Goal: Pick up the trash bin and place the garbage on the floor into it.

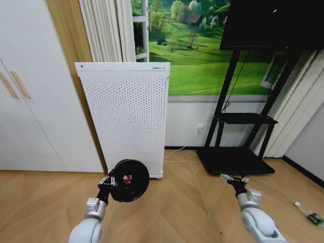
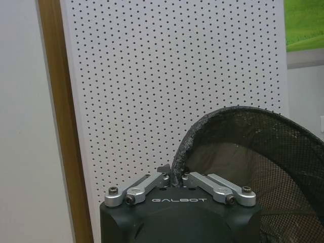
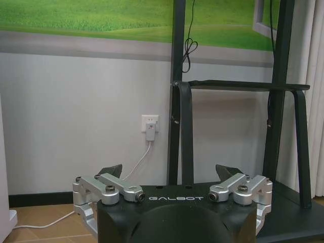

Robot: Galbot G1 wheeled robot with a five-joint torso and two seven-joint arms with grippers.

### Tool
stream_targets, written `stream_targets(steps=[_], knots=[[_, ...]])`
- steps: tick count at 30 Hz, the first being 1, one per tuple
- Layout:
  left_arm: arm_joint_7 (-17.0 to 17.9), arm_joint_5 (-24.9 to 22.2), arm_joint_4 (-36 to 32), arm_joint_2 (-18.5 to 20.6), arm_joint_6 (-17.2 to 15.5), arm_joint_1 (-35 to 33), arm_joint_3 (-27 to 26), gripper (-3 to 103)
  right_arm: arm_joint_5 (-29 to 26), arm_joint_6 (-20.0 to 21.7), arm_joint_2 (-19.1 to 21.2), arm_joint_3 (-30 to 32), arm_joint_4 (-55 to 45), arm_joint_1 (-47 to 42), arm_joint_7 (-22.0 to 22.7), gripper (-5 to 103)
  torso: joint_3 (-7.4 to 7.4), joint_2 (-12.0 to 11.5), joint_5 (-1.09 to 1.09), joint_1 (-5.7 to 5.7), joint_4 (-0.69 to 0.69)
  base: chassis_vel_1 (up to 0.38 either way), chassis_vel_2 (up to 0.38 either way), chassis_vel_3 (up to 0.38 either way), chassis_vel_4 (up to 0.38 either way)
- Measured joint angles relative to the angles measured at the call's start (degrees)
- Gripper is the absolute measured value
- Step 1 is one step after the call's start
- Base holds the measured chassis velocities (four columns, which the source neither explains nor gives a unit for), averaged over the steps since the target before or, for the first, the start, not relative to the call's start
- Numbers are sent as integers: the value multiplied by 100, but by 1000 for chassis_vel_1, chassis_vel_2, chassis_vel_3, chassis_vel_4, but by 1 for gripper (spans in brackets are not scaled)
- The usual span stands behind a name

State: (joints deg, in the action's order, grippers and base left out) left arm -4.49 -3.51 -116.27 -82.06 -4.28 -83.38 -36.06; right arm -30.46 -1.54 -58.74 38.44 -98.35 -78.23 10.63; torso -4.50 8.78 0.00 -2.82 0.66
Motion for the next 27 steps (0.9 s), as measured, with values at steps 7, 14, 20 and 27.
stream_targets(steps=[7,14,20,27], knots=[[-4,-17,78,5,2,88,16,4,-10,0,38,-103,127,122,-37,100,-1,0,0,0,2,-142,-141,123,147],[-4,-47,164,23,-6,171,21,4,-22,1,54,-202,250,198,-99,100,-1,-1,0,0,1,-233,-226,224,229],[-3,-59,236,31,-14,214,22,4,-15,-25,44,-306,374,270,-135,100,-1,-2,0,0,-1,-300,-291,291,288],[-12,-63,288,19,-37,268,45,4,-10,-207,55,-436,569,352,-152,100,0,-1,5,0,3,-356,-344,341,334]])
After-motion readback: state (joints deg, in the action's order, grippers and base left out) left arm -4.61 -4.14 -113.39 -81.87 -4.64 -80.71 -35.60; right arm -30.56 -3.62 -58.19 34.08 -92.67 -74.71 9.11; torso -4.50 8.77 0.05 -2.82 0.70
